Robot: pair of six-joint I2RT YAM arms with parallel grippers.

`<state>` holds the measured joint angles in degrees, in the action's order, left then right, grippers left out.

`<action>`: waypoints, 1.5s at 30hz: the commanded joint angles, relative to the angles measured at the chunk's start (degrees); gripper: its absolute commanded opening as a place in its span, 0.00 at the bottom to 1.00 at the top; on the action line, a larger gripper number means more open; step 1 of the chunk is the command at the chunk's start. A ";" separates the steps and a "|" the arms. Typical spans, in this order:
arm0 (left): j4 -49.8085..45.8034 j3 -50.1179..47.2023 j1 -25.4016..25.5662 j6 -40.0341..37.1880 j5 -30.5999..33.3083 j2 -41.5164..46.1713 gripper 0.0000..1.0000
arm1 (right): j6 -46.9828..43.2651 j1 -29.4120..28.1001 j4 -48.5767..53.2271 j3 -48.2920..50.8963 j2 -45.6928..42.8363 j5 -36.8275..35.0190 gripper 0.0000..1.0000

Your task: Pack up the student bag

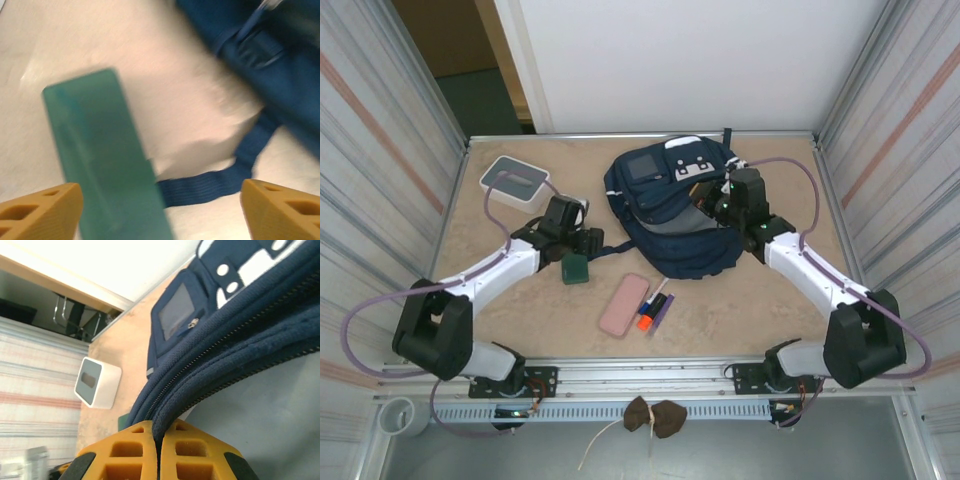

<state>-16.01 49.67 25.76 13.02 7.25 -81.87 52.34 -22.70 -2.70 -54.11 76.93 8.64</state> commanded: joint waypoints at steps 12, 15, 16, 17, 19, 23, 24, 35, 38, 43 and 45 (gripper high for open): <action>-4.80 0.02 -0.95 2.34 1.00 -10.58 0.96 | -0.30 -1.67 -4.33 -5.57 5.07 1.46 0.00; -4.52 -0.45 -0.97 3.04 0.45 -11.32 0.90 | -0.39 -1.39 -4.32 -5.33 5.20 1.72 0.00; -4.26 -0.60 -0.97 3.22 0.01 -11.63 0.88 | -0.38 -1.23 -4.33 -5.31 5.24 1.86 0.00; -4.07 -0.80 -0.97 3.55 -0.19 -11.95 0.86 | -0.39 -1.13 -4.42 -5.22 5.31 2.01 0.00; -3.96 -1.09 -0.97 4.24 -0.30 -11.76 0.80 | -0.31 -0.95 -4.58 -5.11 5.35 2.15 0.00; -2.56 -3.09 -0.96 5.25 1.40 -8.21 0.69 | 0.88 -0.94 -5.40 -5.13 5.42 2.47 0.00; -2.62 -3.57 -1.06 5.41 2.39 -7.04 0.66 | 1.45 -0.99 -5.91 -5.14 5.42 2.52 0.00; -5.03 -4.48 1.25 7.37 -0.21 13.47 0.53 | 4.09 -2.44 -8.90 -8.27 6.46 -2.30 0.00; -7.77 -1.47 6.57 6.95 1.11 15.56 0.53 | 4.41 -2.35 -9.03 -10.71 8.62 -3.01 0.00; -7.44 1.77 14.36 8.40 -2.60 14.89 0.53 | 4.95 -2.35 -8.91 -14.69 12.09 -3.27 0.00; -5.25 2.71 17.97 8.95 -3.89 13.46 0.53 | 5.35 -2.35 -8.46 -16.28 13.38 -3.29 0.00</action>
<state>-22.52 49.80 40.49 20.10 6.09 -67.51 56.60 -24.53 -7.68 -67.00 88.95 7.03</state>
